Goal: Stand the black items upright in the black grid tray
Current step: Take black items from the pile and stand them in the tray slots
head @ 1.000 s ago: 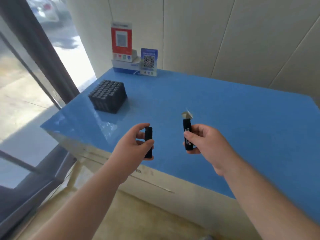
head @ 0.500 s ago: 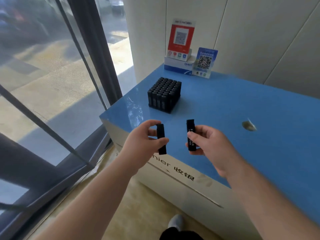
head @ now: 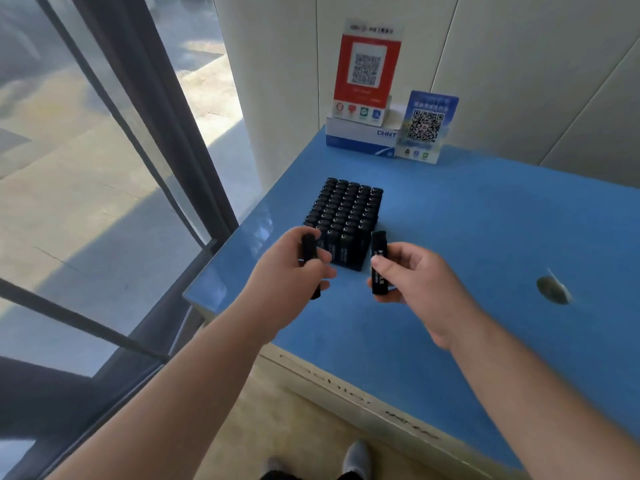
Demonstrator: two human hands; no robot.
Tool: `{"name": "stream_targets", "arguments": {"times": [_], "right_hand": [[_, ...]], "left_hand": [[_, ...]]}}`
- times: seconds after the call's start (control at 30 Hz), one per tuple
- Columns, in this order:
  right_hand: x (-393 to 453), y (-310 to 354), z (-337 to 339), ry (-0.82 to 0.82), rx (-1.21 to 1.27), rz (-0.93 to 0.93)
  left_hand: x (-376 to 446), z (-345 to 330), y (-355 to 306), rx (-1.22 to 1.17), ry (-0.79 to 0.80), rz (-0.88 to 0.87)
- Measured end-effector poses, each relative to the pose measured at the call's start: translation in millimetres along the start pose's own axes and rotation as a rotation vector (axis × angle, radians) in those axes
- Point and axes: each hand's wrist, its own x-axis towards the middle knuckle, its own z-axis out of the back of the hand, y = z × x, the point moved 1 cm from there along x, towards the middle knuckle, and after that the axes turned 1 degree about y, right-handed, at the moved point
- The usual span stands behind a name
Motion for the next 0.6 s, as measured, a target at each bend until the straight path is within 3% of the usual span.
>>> {"name": "stream_targets", "arguments": {"times": [0.13, 0.33, 0.47, 0.6], "right_hand": [[18.6, 2.1, -7.7, -0.085, 0.041, -0.016], [32.6, -1.1, -15.0, -0.295, 0.096, -0.013], [31.0, -4.5, -13.5, -0.420, 0.056, -0.013], [22.3, -11.6, -12.8, -0.527, 0.083, -0.047]], "left_hand": [[30.9, 7.6, -13.0, -0.091, 0.131, -0.044], [78.9, 16.2, -34.2, 0.076, 0.314, -0.193], [102.0, 8.2, -40.2, 0.060, 0.438, -0.222], [115.2, -4.7, -40.7, 0.223, 0.504, -0.365]]}}
